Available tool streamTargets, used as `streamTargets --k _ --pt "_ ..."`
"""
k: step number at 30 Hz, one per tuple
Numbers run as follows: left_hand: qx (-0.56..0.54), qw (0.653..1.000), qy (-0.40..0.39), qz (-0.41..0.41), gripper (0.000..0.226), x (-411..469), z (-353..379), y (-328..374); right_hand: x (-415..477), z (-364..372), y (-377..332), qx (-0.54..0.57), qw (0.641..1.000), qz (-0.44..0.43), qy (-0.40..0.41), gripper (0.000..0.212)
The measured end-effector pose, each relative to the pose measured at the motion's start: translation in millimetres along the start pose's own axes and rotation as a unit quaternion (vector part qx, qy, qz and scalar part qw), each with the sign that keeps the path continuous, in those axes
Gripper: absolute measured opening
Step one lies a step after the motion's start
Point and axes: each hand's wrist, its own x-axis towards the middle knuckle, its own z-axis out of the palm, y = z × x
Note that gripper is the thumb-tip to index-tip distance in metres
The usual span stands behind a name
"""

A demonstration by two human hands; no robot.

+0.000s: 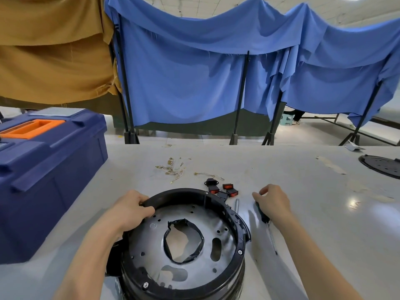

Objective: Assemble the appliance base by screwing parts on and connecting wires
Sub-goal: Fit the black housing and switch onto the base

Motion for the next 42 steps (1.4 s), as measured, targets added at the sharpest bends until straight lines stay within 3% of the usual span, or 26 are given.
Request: streamTargets --k 4,10,14,22,27,31,35,42 --pt "0.023 1.000 -0.016 0.001 0.033 5 -4 3 3 3 -10 0.025 0.998 -0.050 0.030 0.024" --pt "0.040 0.999 0.005 -0.005 0.027 12 -7 0 14 21 -29 0.026 0.987 -0.149 -0.047 0.026" --pt "0.052 0.998 0.030 -0.004 0.021 14 -9 -5 25 35 -39 -0.021 0.985 -0.155 -0.078 0.030" --pt "0.071 0.995 0.064 0.005 0.014 15 -6 -5 31 50 -41 -0.040 0.988 -0.145 -0.042 0.019" --pt "0.074 0.995 0.069 0.011 0.025 14 -5 -6 25 41 -43 0.095 0.980 -0.175 -0.028 0.013" --pt "0.090 0.993 0.076 0.018 0.021 15 -5 -6 10 24 -48 0.228 0.956 -0.184 -0.024 0.012" --pt "0.104 0.991 0.083 0.019 0.014 16 -3 -8 -9 10 -48 0.333 0.922 -0.166 -0.108 0.016" --pt "0.150 0.981 0.106 0.055 0.017 22 1 -13 -27 -1 -42 0.345 0.900 -0.157 -0.218 0.011"
